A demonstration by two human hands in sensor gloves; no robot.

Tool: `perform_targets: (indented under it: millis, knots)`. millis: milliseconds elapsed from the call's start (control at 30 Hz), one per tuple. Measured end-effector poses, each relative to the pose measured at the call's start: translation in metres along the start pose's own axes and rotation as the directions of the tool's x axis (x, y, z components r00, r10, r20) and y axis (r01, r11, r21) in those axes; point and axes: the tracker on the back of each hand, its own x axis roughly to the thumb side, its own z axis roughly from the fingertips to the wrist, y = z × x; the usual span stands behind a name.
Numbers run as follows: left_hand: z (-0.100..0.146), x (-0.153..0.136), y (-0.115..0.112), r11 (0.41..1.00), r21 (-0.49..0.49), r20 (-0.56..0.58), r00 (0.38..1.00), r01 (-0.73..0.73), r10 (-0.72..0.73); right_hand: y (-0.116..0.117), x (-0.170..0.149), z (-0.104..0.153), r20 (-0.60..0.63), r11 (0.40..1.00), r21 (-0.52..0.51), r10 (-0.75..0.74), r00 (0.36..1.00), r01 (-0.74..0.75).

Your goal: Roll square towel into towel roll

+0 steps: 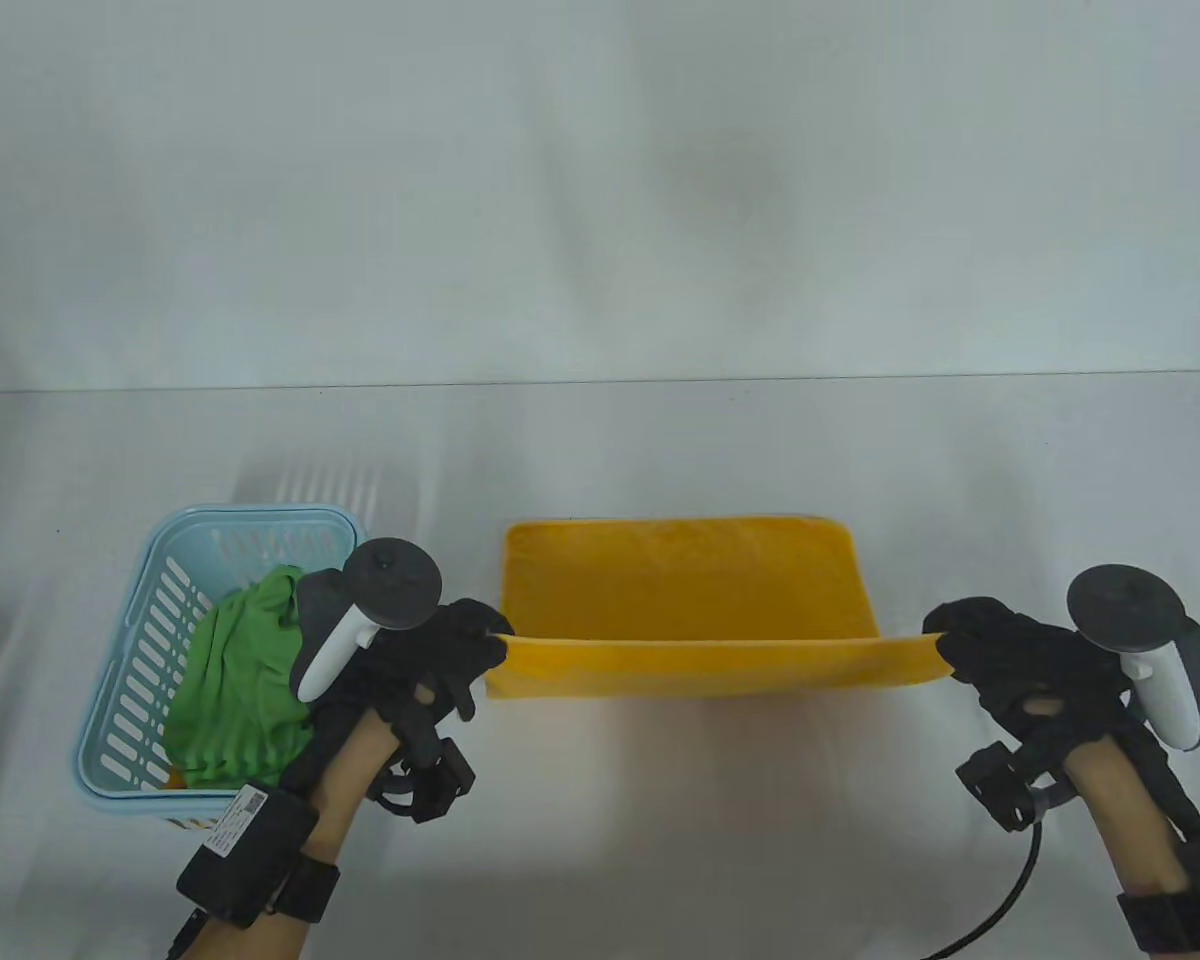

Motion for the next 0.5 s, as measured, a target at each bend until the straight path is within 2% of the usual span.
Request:
perform_targets:
  millis: [133,233,500]
  knots:
    - [0.012,-0.002,-0.016,0.988,-0.117,0.063,0.994,0.097,-0.09,0.007,-0.013,0.011,-0.01,0.996,0.083,0.047,0.999,-0.046]
    - [0.02,-0.005,-0.022,0.973,-0.165,0.103,0.984,0.161,-0.146,0.011,-0.019,0.019,0.001,0.988,0.143,0.059,0.998,-0.058]
    - [0.04,-0.011,-0.032,0.93,-0.313,0.199,0.971,0.192,-0.133,0.014,-0.023,0.044,0.046,0.97,0.232,0.058,0.997,-0.068]
